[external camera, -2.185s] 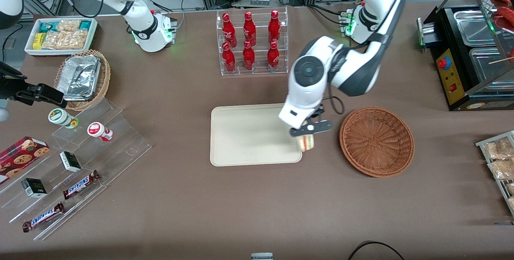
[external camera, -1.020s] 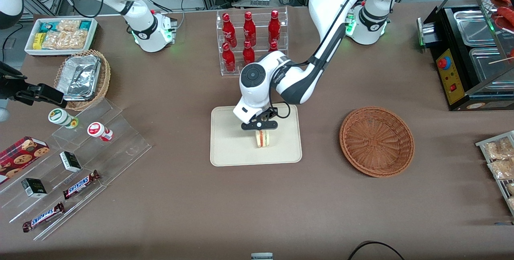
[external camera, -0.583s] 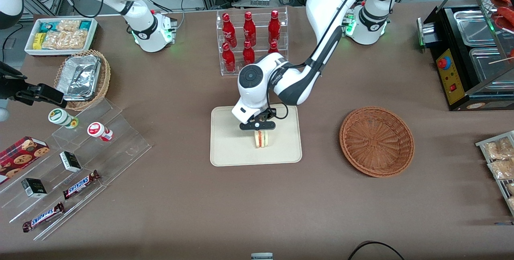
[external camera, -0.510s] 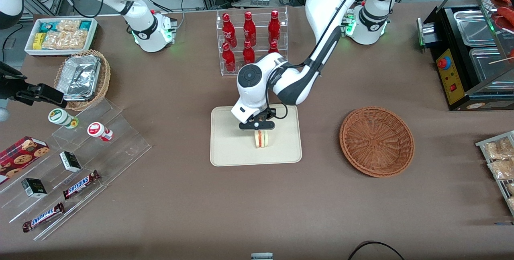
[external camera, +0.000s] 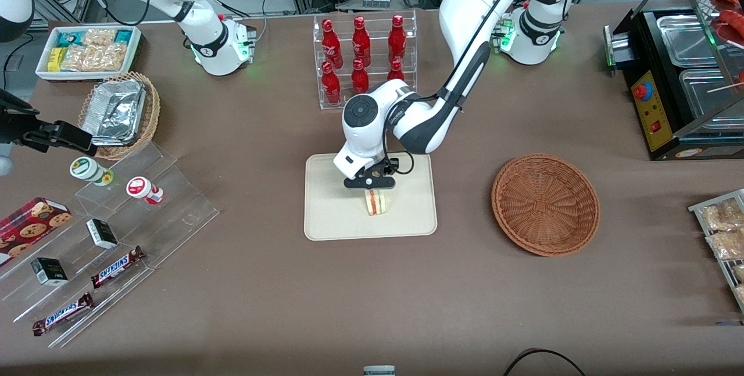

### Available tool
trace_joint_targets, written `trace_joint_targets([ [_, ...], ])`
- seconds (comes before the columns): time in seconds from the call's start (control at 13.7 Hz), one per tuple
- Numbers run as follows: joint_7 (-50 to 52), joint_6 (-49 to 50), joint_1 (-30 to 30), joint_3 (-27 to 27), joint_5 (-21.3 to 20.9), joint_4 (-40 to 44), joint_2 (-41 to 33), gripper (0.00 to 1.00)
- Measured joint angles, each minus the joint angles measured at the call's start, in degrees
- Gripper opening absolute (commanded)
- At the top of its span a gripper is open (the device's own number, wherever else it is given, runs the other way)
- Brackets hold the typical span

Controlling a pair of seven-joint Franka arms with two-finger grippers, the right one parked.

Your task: Place sandwich from basket to tray

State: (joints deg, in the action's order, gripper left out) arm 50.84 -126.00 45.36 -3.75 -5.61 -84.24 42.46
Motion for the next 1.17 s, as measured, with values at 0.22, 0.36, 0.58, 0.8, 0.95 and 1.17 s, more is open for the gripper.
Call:
trace_joint_targets([
  [0.22, 0.12, -0.06, -0.06, 0.37, 0.0, 1.58, -0.66, 1.0],
  [0.36, 0.16, 0.96, -0.21, 0.73, 0.01, 2.32, -2.67, 1.0],
  [0.58, 0.26, 4.51, -0.73, 1.12, 0.01, 2.46, -7.08, 1.0],
  [0.8, 0.3, 10.31, -3.79, 1.48, 0.63, 2.62, -12.39, 1.0],
  [0.95, 0.17, 14.86, -7.71, 1.62, 2.79, 2.63, -16.49, 1.0],
  [1.17, -5.1, 21.9, -14.11, 1.75, 3.63, 2.53, -21.56, 1.0],
])
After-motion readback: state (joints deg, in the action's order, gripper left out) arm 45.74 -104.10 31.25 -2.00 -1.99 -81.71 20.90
